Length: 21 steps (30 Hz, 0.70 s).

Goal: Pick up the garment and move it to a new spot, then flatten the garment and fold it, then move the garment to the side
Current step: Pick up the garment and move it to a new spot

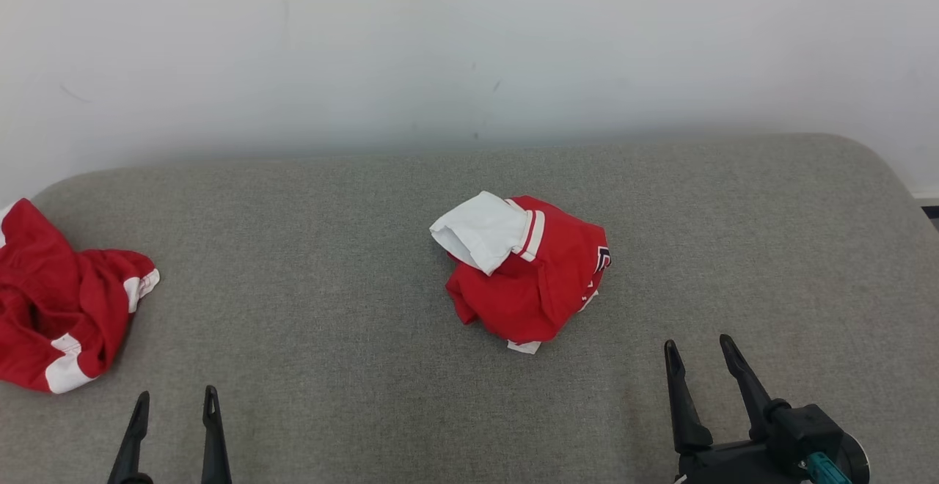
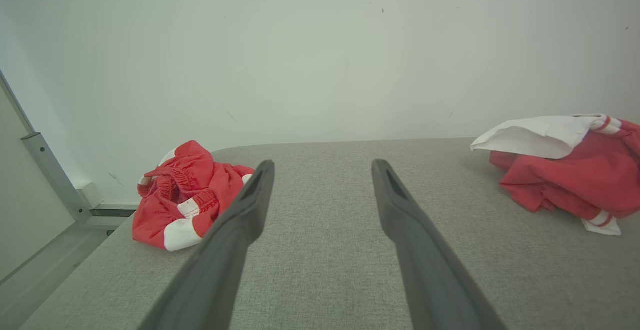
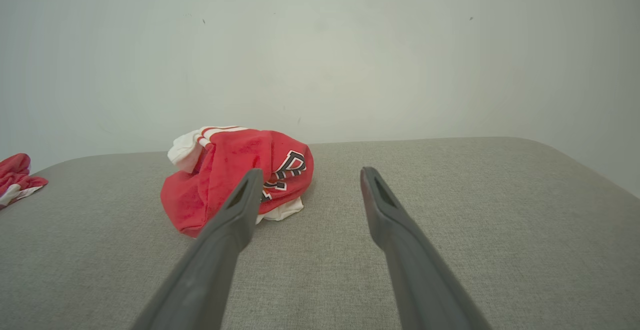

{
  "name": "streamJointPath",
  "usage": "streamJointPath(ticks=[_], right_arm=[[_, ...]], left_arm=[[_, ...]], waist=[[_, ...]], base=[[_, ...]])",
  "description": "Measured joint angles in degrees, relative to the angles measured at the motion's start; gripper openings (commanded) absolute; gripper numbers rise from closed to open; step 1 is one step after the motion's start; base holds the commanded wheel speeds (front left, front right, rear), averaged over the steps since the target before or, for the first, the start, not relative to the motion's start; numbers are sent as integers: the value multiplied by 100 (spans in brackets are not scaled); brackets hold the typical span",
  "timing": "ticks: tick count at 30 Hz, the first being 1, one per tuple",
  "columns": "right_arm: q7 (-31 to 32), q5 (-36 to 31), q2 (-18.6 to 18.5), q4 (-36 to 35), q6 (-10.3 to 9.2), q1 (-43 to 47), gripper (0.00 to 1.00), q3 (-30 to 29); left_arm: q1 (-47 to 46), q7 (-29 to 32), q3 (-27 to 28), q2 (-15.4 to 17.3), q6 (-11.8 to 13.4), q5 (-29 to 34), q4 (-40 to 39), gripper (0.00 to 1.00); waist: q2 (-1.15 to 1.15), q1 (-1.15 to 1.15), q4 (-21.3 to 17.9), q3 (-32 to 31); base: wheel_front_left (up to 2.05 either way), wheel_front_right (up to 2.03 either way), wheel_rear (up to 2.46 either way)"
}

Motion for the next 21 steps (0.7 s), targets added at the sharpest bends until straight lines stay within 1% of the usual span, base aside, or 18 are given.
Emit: streamJointPath(ticks=[21], right_arm=[[0, 1, -1, 26, 0, -1, 100, 1]], left_arm=[[0, 0, 100, -81, -130, 76, 69, 100]], waist=[[0, 0, -7, -46]], base=[[0, 0, 0]])
